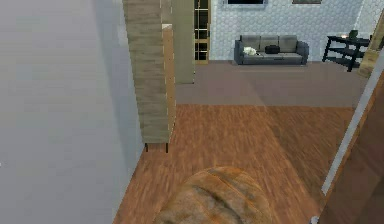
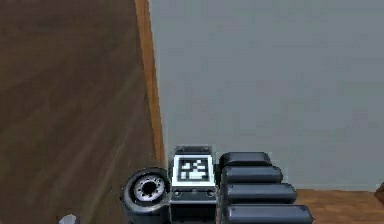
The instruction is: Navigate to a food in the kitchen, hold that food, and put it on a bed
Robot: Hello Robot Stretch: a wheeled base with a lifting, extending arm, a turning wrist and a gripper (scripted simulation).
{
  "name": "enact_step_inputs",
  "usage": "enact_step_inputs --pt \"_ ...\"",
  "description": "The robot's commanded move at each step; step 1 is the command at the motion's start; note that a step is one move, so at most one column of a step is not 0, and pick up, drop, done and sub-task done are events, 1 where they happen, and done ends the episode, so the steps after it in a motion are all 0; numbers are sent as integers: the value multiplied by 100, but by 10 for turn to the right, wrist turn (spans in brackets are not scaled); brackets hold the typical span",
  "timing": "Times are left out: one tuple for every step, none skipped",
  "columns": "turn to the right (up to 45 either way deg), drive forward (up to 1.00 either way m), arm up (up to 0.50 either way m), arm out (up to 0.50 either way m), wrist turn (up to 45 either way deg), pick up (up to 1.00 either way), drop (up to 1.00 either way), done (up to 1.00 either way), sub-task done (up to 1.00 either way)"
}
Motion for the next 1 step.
enact_step_inputs --pt "-60 0 0 0 0 0 0 0 0"
